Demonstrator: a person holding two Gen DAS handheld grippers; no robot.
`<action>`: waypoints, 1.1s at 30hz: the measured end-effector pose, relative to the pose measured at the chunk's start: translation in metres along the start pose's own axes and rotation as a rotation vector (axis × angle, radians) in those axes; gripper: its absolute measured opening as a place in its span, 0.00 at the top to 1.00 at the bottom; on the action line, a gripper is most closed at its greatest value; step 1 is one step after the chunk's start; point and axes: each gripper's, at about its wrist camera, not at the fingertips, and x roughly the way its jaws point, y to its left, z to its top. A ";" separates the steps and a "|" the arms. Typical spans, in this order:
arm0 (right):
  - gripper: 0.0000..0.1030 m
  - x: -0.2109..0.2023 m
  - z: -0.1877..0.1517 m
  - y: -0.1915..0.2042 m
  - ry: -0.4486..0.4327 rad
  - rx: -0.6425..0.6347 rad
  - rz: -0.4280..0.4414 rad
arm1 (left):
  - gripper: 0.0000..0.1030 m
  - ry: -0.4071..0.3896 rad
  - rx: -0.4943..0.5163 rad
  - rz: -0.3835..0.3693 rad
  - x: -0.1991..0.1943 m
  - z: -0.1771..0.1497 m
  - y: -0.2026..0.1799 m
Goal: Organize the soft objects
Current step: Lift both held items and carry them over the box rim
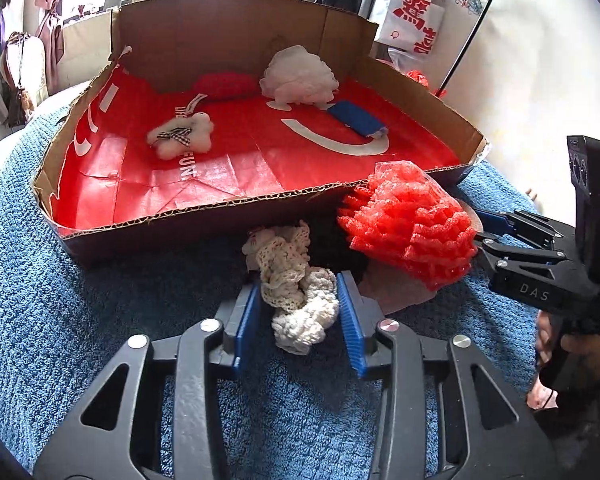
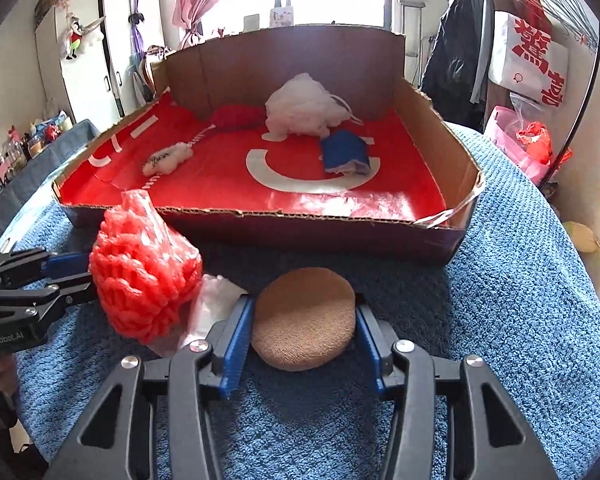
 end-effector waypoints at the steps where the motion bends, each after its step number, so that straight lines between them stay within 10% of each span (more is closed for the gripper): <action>1: 0.51 -0.001 0.000 -0.002 -0.002 0.008 0.009 | 0.68 -0.001 -0.002 -0.002 -0.001 -0.001 0.000; 33: 0.50 -0.038 0.019 -0.004 -0.117 0.019 0.056 | 0.71 -0.141 0.034 -0.023 -0.055 0.014 -0.008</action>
